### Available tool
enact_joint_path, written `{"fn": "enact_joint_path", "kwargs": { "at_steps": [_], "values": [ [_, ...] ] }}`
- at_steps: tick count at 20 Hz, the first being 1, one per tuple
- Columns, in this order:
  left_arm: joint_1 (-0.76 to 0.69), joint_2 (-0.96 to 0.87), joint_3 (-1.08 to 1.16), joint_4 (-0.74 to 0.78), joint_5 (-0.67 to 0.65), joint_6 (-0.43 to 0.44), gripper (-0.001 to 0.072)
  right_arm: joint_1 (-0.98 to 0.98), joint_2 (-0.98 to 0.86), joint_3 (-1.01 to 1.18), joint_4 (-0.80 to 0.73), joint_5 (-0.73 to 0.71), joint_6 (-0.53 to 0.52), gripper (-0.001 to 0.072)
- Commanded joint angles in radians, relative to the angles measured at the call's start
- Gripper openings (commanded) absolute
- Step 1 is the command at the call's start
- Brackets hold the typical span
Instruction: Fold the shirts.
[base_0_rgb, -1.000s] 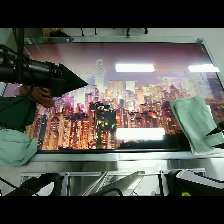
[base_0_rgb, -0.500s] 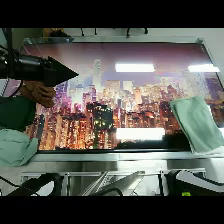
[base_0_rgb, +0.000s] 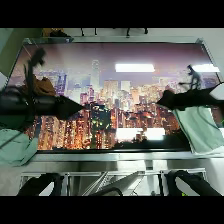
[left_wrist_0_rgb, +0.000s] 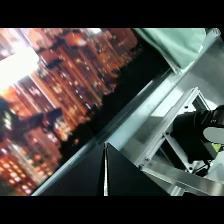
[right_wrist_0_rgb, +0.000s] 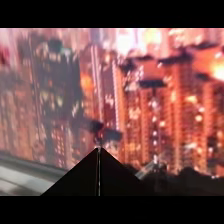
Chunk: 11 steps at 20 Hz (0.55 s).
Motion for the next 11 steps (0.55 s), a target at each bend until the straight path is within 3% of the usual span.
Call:
{"fn": "enact_joint_path", "kwargs": {
  "at_steps": [1, 11],
  "values": [
    [-0.058, 0.156, -0.296, 0.000, 0.150, -0.046, 0.0014, 0.164, 0.027, -0.127, -0.007, -0.112, -0.014, 0.0012],
    [-0.058, 0.246, -0.410, -0.003, 0.136, -0.050, 0.0015, 0.168, 0.015, -0.127, 0.018, -0.084, -0.015, 0.0011]
  ]
}}
